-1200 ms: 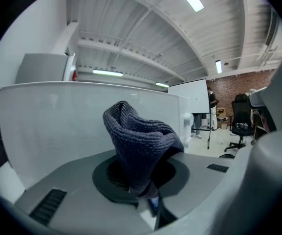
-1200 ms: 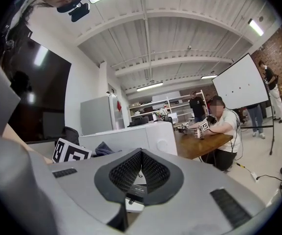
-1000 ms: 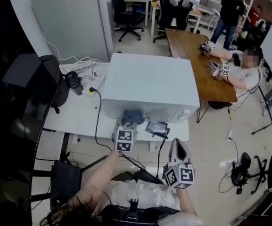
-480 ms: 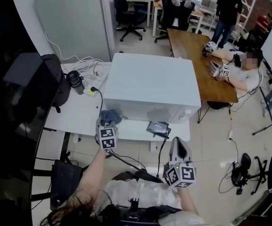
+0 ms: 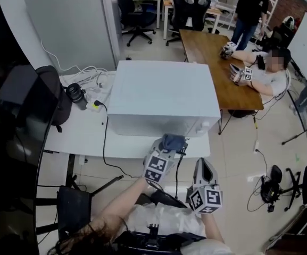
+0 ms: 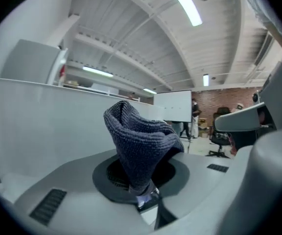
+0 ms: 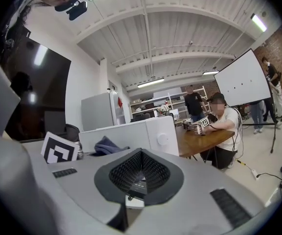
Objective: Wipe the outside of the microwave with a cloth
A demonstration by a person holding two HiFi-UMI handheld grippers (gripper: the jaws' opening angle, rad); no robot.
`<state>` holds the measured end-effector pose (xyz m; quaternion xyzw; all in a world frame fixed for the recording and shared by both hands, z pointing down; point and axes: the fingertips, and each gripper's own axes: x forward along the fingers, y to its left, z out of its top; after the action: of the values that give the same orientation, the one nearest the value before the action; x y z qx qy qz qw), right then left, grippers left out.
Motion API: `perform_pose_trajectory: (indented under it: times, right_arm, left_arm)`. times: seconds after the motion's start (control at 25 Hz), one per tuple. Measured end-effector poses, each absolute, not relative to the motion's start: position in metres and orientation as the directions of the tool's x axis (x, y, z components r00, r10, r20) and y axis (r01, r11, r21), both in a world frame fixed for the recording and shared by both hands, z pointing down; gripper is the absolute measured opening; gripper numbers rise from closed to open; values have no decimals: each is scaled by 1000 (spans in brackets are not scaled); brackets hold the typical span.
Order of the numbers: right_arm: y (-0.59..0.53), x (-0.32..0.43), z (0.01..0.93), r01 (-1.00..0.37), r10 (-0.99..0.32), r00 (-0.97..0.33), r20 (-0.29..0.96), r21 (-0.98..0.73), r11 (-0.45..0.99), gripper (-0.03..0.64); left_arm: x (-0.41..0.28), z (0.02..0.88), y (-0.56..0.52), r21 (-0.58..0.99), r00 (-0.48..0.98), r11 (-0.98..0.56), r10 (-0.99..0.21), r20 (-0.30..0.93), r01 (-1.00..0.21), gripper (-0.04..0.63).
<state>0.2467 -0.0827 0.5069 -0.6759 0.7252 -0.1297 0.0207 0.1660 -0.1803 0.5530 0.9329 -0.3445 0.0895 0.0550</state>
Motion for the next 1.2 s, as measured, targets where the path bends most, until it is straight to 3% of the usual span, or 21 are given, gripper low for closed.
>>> perform_pose_trajectory:
  times: [0.24, 0.44, 0.88, 1.2]
  right_arm:
    - [-64, 277, 500, -984, -987, -4, 163, -175, -25, 15]
    - [-58, 287, 499, -984, -985, 31, 167, -166, -59, 15]
    - [-83, 262, 515, -982, -978, -88, 187, -183, 54, 15]
    - [-118, 226, 513, -961, -965, -221, 143, -202, 191, 15]
  left_arm:
    - [271, 598, -180, 59, 820, -854, -474, 321, -517, 48]
    - [279, 630, -204, -6, 727, -790, -568, 386, -614, 48]
    - [157, 625, -232, -94, 601, -669, -713, 360, -738, 48]
    - [24, 623, -243, -139, 384, -461, -843, 378, -876, 49]
